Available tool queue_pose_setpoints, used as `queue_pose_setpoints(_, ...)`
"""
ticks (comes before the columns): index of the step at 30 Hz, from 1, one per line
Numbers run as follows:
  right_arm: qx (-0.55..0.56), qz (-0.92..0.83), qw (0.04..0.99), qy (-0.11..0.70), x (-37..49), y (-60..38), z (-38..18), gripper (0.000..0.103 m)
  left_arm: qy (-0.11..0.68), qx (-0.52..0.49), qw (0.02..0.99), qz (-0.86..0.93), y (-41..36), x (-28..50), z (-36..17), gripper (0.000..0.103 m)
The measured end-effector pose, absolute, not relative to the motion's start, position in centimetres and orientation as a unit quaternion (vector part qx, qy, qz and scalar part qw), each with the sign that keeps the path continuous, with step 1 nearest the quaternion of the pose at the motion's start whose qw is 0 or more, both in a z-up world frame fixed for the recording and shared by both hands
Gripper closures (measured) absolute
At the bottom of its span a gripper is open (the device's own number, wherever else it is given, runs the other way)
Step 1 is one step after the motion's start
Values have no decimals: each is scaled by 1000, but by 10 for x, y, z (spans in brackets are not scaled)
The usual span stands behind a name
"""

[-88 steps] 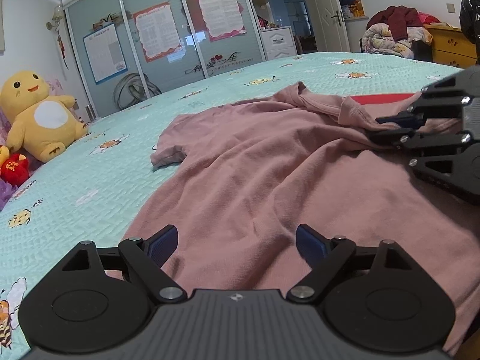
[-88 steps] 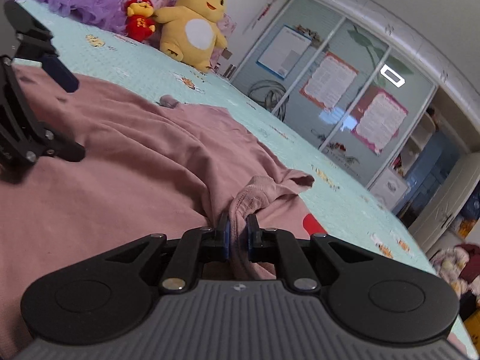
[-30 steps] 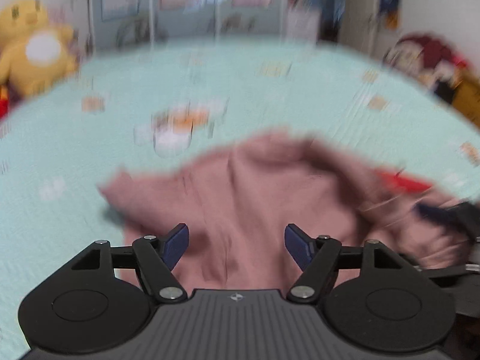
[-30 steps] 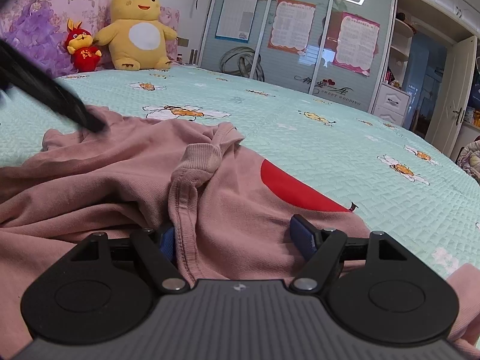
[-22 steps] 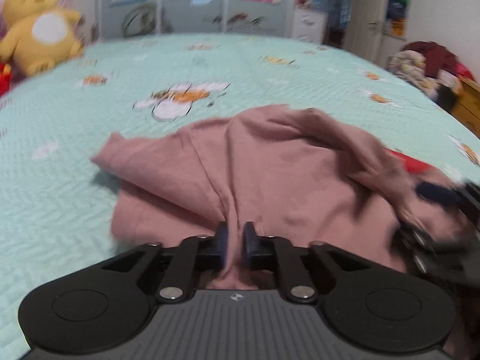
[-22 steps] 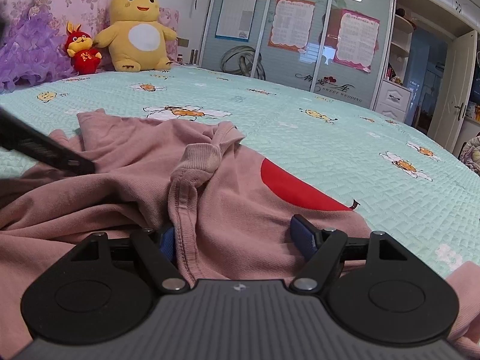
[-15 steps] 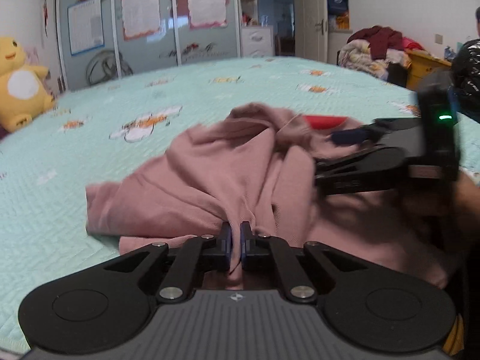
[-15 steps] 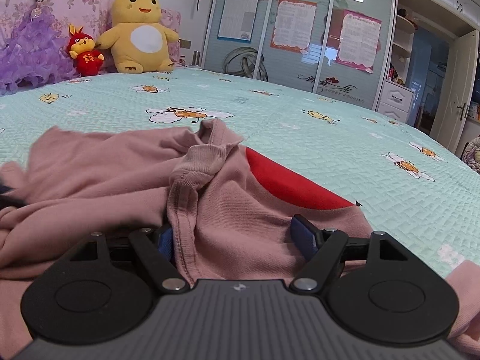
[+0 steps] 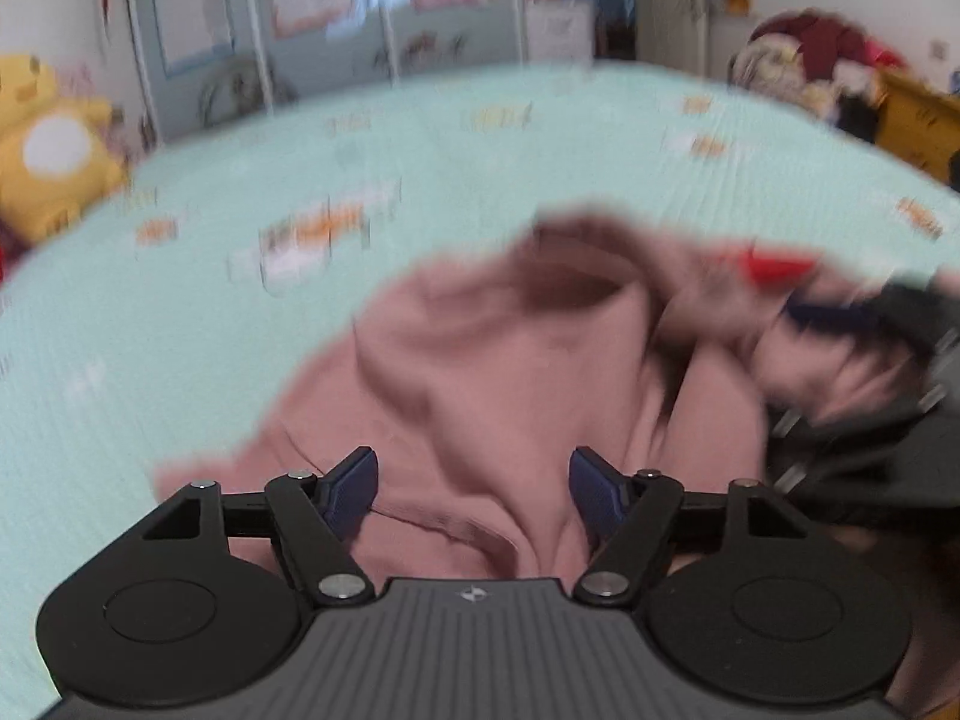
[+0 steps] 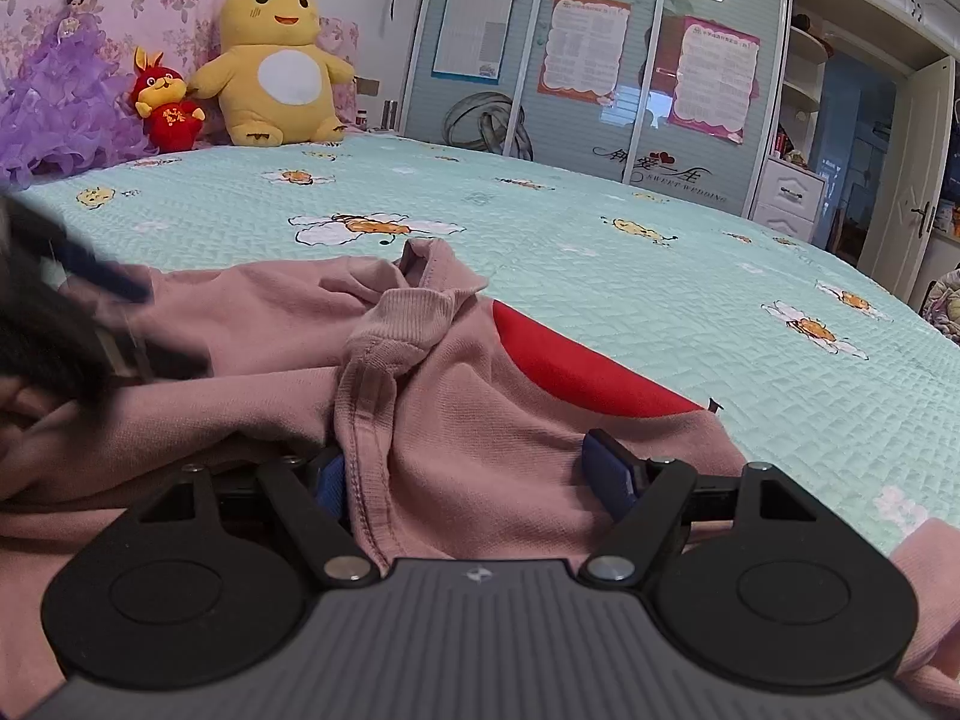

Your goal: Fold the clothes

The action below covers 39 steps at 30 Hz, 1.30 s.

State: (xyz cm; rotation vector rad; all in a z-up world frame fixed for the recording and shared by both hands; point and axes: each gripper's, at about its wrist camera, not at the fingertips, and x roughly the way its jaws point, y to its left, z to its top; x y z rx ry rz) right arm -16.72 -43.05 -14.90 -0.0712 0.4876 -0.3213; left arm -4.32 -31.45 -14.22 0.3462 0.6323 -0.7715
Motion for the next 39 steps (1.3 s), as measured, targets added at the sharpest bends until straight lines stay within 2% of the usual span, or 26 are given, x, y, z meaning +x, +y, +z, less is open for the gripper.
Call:
queue_pose_setpoints(2, -36, -158, 957, 240, -167, -431, -149, 26, 289, 136, 872, -372, -304, -45, -148, 32)
queue_pose_setpoints(4, -32, -156, 958, 239, -167, -432, -148, 25, 275, 137, 877, -368, -299, -54, -149, 53)
queue_pose_setpoints(5, -30, -155, 958, 239, -168, -433, -149, 25, 267, 142, 879, -370, -298, -61, -150, 68)
queue_pose_setpoints(6, -28, -154, 958, 239, -168, -433, -148, 25, 258, 146, 879, -374, -296, -68, -152, 78)
queue_pose_setpoints(8, -26, -151, 959, 239, -168, -434, -148, 24, 241, 154, 878, -383, -291, -83, -154, 83)
queue_pose_setpoints(13, -27, -151, 959, 238, -167, -434, -148, 23, 246, 137, 875, -394, -289, -77, -153, 84)
queue_pose_setpoints(24, -34, -160, 953, 254, -161, -432, -150, 22, 266, 141, 872, -386, -305, -52, -151, 75)
queue_pose_setpoints(29, 33, -168, 944, 282, -136, -463, -142, 20, 288, 174, 868, -365, -339, -15, -143, 74)
queue_pose_setpoints(33, 26, -204, 935, 289, -99, -484, -136, 24, 308, 187, 864, -352, -368, 20, -137, 74)
queue_pose_setpoints(36, -3, -222, 932, 286, -76, -498, -141, 28, 306, 186, 866, -350, -380, 38, -138, 72)
queue_pose_setpoints(39, 1, -214, 935, 283, -66, -517, -155, 23, 269, 184, 878, -351, -377, 34, -149, 71)
